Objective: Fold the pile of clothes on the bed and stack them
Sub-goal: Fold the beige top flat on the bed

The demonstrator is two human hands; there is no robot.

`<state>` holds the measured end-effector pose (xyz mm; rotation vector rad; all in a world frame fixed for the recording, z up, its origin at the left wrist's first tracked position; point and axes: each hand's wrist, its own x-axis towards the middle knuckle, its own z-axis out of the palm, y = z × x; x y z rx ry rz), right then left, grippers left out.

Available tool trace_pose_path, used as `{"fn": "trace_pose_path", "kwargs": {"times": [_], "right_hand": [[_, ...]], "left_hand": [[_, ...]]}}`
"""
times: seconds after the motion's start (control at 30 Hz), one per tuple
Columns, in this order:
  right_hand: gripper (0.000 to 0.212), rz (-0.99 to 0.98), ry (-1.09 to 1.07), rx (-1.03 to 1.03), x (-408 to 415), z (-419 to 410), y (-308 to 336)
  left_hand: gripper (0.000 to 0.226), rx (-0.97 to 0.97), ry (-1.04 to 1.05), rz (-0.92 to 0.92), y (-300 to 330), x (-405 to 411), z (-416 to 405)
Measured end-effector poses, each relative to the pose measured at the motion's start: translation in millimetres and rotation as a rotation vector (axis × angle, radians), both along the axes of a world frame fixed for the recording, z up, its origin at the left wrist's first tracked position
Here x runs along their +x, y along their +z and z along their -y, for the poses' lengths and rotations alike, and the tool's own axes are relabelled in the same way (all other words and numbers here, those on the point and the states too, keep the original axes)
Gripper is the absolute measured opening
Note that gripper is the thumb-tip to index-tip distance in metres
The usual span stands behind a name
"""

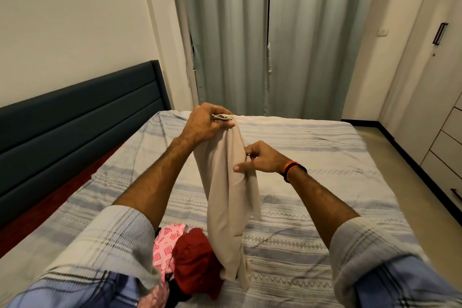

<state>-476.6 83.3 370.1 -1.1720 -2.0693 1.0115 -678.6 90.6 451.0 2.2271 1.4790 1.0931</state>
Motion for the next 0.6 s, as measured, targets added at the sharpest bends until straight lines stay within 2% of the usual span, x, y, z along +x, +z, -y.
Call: {"fn": "trace_pose_path", "kwargs": {"times": [0.1,0.23,0.3,0.37,0.5,0.53,0.6], "right_hand": [[0.036,0.139,-0.009,-0.049,0.6,0.1,-6.1],[0.060,0.437,0.013,-0.115,2.2,6.8,-5.3],[0.069,0.509,-0.020,-0.129,2.9,9.5,-5.3],[0.060,0.463,-0.027,-0.091,2.9,8.3,-6.1],[0.029,0.097,-0.053,-0.015,2.4,6.7,-5.7],[0.019,0.073,-0.053,0.008,3.1,7.1,-3.5],[0.019,0.192,-0.025,0.019,3.1,5.8,0.8]], "left_hand": [[0.030,0.005,0.032,-0.002,0.1,1.0,-0.1],[0.032,0.020,0.069,-0.006,-1.5,0.1,0.4],[0.033,0.025,0.075,0.006,-2.3,-0.2,1.0],[0.033,0.035,0.080,0.016,-3.1,0.3,2.6],[0.031,0.034,0.090,0.028,-3.0,-0.2,4.2],[0.031,0.032,0.092,0.024,-2.8,-0.4,4.4],[0.032,0.034,0.099,0.015,-2.4,-1.5,3.6]]}}
